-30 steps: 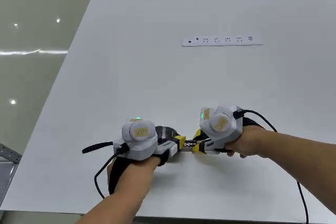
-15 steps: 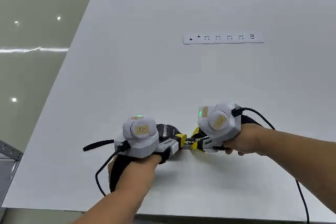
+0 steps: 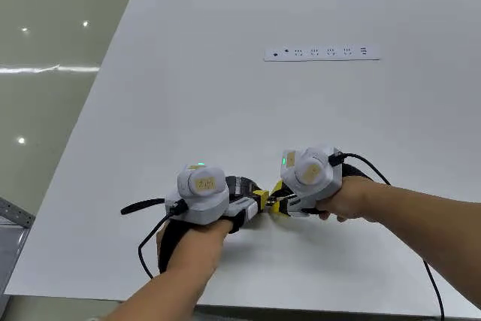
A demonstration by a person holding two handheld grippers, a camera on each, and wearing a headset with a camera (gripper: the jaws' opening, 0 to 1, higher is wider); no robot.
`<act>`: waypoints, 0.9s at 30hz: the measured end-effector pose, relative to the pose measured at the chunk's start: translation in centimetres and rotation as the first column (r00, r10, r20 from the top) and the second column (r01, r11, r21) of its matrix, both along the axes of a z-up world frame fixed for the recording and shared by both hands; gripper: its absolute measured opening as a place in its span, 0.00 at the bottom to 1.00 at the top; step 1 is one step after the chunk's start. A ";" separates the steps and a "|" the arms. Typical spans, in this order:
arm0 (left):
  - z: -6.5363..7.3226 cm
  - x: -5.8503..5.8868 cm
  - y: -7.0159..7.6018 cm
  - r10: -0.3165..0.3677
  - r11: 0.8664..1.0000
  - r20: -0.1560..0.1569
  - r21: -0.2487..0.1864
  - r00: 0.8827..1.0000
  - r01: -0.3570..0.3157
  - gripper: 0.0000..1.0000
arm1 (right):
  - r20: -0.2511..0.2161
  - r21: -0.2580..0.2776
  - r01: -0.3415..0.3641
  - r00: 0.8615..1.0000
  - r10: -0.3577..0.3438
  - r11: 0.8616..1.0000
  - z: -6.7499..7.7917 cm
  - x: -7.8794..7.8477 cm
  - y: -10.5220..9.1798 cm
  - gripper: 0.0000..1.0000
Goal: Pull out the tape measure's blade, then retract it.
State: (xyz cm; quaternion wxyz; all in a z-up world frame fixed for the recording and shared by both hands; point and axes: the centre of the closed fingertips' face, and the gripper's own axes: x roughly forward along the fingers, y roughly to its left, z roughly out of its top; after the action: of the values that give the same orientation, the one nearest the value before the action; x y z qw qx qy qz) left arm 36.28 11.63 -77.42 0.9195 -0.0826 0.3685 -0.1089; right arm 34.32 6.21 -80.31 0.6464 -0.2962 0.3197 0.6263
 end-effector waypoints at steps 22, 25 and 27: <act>0.0 0.0 0.0 0.002 1.000 -0.002 -0.002 1.000 -0.002 0.61 | -0.002 0.018 -0.008 1.000 0.008 1.000 -0.1 0.0 0.9 0.11; 0.0 0.0 0.0 0.000 1.000 -0.001 -0.002 1.000 0.000 0.61 | -0.002 0.021 -0.007 1.000 0.007 1.000 -0.1 0.0 1.0 0.11; 0.0 0.0 -0.1 0.000 1.000 0.001 -0.002 1.000 0.000 0.61 | -0.005 0.024 -0.004 1.000 0.004 1.000 0.0 0.0 1.0 0.12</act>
State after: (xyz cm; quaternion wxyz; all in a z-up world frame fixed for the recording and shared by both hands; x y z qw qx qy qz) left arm 36.30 11.57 -77.44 0.9195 -0.0834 0.3681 -0.1094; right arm 34.27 7.20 -80.32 0.6478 -0.2874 0.3129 0.6323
